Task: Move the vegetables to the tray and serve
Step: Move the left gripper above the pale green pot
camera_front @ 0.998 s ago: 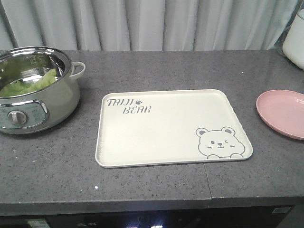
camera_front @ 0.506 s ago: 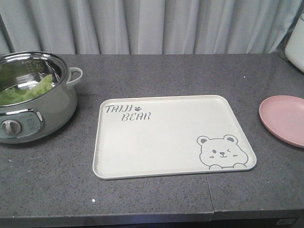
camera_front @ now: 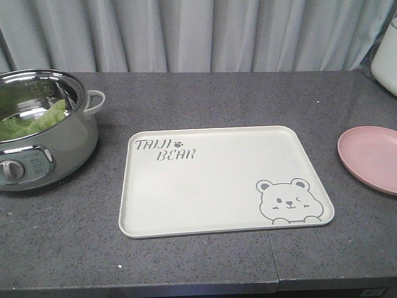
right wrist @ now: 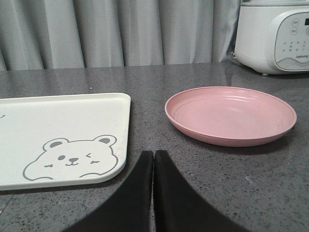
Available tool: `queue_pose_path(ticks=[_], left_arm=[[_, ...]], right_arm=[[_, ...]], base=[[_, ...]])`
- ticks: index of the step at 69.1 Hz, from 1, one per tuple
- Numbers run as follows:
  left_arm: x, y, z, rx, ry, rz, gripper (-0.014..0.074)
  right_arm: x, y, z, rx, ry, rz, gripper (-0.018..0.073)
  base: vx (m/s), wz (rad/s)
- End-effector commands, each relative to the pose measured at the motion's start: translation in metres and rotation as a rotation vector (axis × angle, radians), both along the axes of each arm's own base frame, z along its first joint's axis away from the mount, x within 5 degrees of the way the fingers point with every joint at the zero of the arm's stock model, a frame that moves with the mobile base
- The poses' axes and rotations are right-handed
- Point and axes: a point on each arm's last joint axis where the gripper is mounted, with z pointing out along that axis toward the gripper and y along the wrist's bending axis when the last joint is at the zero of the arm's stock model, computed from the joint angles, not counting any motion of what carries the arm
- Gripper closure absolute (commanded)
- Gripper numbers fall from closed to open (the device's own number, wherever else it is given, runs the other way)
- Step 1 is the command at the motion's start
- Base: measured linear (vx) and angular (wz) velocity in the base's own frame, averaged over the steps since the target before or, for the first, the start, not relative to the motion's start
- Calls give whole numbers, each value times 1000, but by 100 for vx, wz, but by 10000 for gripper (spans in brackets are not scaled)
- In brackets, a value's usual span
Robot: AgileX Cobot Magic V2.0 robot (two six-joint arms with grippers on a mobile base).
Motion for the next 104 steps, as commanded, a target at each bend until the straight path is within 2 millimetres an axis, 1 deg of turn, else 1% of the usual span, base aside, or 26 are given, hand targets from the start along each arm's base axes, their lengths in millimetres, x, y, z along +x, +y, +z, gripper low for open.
queue_pose_path(ticks=[1,55,65,70,75,78,84,88,96,103,104], left_arm=[[0,0,-2,-12,-62,-3,602],[0,0,-2,-12,-62,-3,602],[0,0,-2,-12,-62,-3,602],[-1,0,0,-13,-78,-3,602],[-2,0,11,-52,-130,-8,602],[-4,0,22,-86,-166,-13,602],[-10,0,47,-116,-221,-20,602],[-14,0,67,-114,-239,-20,602],[-15,0,103,-106,-194,-17,602],[-5,0,131,-101,-102,-10,602],[-3,0,133,-101,-90,-10,602]], right_arm=[[0,0,2,-9,-70,2,568],[0,0,2,-9,-70,2,568],[0,0,4,-20,-84,2,568],[0,0,8,-10,-97,2,568],[-1,0,19,0,-109,2,568],[-2,0,28,-1,-113,2,568],[-2,0,53,-1,-110,3,568],[-2,0,73,-14,-109,2,568],[6,0,109,-59,-52,0,568],[20,0,140,-65,10,1,568],[23,0,142,-59,29,1,568]], base=[[0,0],[0,0],[0,0],[0,0],[0,0],[0,0],[0,0],[0,0],[0,0],[0,0],[0,0]])
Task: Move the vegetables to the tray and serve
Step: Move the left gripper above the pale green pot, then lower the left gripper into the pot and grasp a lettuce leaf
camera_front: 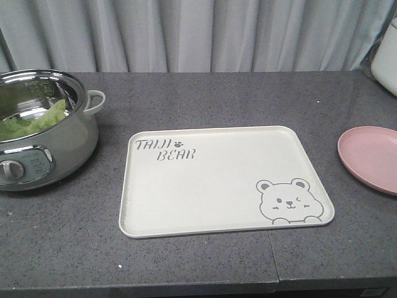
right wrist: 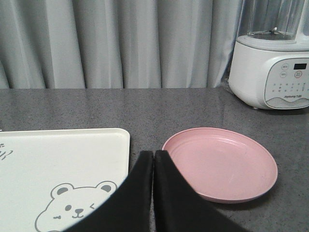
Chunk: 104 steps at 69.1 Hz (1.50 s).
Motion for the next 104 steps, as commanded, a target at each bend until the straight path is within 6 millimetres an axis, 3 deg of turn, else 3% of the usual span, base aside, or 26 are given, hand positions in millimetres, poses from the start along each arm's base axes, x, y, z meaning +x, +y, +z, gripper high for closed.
queue_pose_path(ticks=[1,9,22,64,72,83,88,95,104], left_arm=[[9,0,32,-9,17,-4,602],[29,0,43,0,137,0,602],[53,0,33,5,264,2,602],[55,1,32,26,276,9,584],[54,3,30,93,302,32,442],[54,4,27,118,333,43,103],[54,4,27,116,335,43,-9],[54,4,27,116,335,43,-80],[54,4,27,116,335,43,-81]], right_arm=[[14,0,36,-20,-18,0,568],[35,0,48,-19,85,0,568],[55,0,33,-12,247,2,568],[57,-1,27,-18,303,0,555],[57,-1,27,-30,305,-3,466],[57,-2,27,-41,305,-6,165],[57,-2,27,-42,304,-6,25],[57,-2,27,-42,304,-6,-88],[57,-2,27,-42,304,-6,-111]], base=[[0,0],[0,0],[0,0],[0,0],[0,0],[0,0],[0,0],[0,0],[0,0]])
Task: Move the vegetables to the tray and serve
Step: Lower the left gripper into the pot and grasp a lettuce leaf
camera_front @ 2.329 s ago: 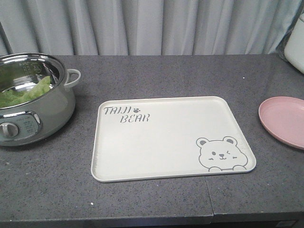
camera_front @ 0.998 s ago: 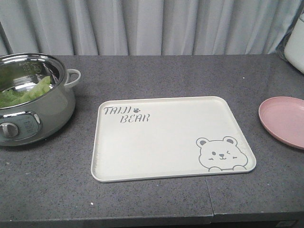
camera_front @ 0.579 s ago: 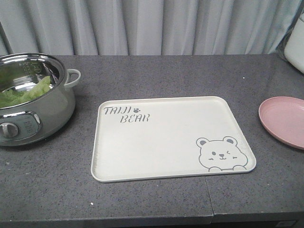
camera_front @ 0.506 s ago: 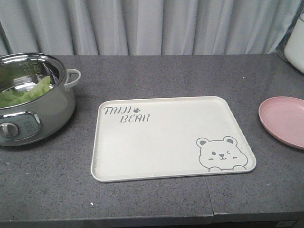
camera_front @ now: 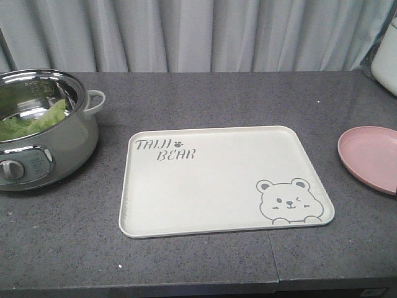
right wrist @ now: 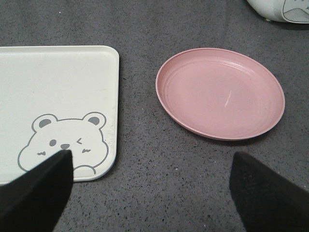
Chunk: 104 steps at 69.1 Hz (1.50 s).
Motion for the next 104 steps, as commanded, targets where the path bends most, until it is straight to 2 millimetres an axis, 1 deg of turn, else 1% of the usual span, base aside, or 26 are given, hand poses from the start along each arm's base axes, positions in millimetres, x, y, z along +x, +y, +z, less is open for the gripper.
queue_pose_path(ticks=[1,10,16,20,25,33,41,44,47,54,58,61,67,82,83,96,104], left_arm=[[2,-1,16,-4,-92,-8,-80],[2,-2,17,-30,-105,-10,-51],[4,-3,18,-59,-113,-16,-17],[9,-3,19,-52,-118,-20,8],[21,-3,23,-31,-76,-24,38],[49,-2,40,20,41,-30,62],[86,-2,58,61,161,-39,62],[99,-2,60,69,202,-41,62],[116,-2,63,71,238,-41,62],[147,-2,65,82,295,-52,62],[167,-2,63,81,321,-55,62],[177,-3,61,83,335,-64,62],[205,-5,52,89,370,-97,62],[257,-7,34,91,428,-119,62],[259,-7,35,91,426,-119,62],[293,-7,21,85,540,-124,62],[310,-6,17,100,575,-121,62]], right_arm=[[4,0,16,-20,-93,6,-108],[4,0,16,-19,-93,6,-78],[4,0,16,-19,-93,6,-45],[4,0,16,-19,-93,6,-24],[4,0,16,-19,-93,6,5],[4,0,16,-19,-93,6,41],[4,0,16,-19,-93,7,69],[4,0,16,-19,-92,6,76],[4,0,16,-19,-92,6,83],[4,0,16,-19,-92,6,94],[4,0,16,-19,-92,6,96],[4,0,16,-19,-92,6,97],[4,0,16,-19,-92,6,97],[4,0,16,-19,-92,6,97],[4,0,16,-19,-92,6,97],[4,0,16,-19,-92,6,97],[4,0,15,-19,-91,6,97]], base=[[0,0],[0,0],[0,0],[0,0],[0,0],[0,0],[0,0],[0,0],[0,0],[0,0],[0,0],[0,0],[0,0],[0,0],[0,0],[0,0],[0,0]])
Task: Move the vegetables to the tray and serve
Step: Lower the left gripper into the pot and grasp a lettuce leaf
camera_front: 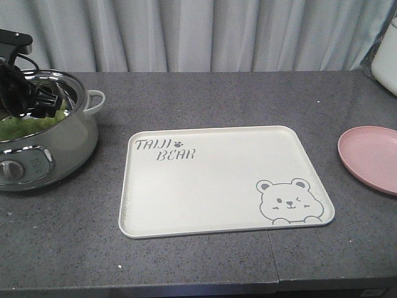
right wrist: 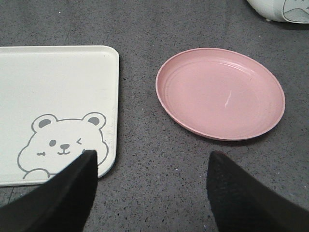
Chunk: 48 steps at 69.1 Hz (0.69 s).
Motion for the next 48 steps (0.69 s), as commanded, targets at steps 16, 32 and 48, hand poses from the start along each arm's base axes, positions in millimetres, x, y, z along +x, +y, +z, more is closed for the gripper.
queue_pose_path(ticks=[16,32,48], left_arm=[[29,1,8,24,-47,-4,62],[37,0,-6,23,-38,-5,76],[36,5,-14,-10,24,22,191]], right_arm=[[3,0,14,-19,-79,6,97],[3,0,14,-19,-79,6,97],[3,0,14,-19,-79,6,97]], base=[[0,0],[0,0],[0,0]])
